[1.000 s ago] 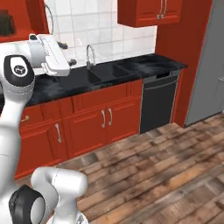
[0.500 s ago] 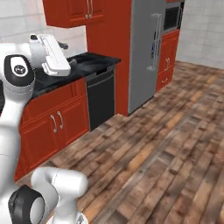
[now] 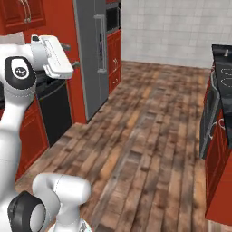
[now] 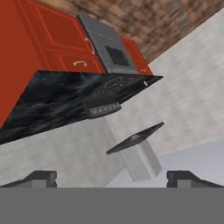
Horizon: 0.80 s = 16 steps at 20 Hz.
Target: Pick the candle and jar from the dining table and place them in the open cabinet. Close the cabinet after placing the objects.
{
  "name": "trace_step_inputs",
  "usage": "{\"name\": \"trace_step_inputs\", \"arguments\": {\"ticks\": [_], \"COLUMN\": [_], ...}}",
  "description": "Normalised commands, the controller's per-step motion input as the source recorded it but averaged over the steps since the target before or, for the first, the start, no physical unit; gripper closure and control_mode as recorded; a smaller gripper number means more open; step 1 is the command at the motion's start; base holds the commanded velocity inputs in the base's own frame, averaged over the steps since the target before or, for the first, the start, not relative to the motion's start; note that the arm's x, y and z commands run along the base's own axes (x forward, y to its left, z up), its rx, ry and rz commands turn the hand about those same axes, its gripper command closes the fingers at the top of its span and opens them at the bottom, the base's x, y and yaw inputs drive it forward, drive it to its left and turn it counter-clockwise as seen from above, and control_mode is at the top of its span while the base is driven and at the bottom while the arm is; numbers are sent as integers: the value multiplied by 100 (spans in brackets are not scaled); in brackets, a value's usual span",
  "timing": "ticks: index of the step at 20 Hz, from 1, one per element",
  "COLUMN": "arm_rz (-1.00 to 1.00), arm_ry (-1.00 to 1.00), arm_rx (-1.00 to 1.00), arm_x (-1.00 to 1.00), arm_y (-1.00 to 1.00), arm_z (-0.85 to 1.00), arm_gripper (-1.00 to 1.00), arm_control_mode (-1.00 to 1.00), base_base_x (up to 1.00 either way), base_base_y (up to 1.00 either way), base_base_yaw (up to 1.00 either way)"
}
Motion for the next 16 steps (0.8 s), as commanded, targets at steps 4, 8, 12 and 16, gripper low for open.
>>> {"name": "trace_step_inputs", "arguments": {"ticks": [4,8,12,16], "arm_rz": [0,0,0,0], "arm_ry": [0,0,0,0], "arm_rx": [0,0,0,0], "arm_x": [0,0,0,0], "arm_y": [0,0,0,0], "arm_z": [0,0,0,0], "arm_gripper": [-100,-100,-100,-100], "arm_control_mode": [100,100,100,100], "base_base_x": [62,72,79,95], "base_base_y": [46,50,52,64], "base_base_yaw": [-49,-43,-41,-35]}}
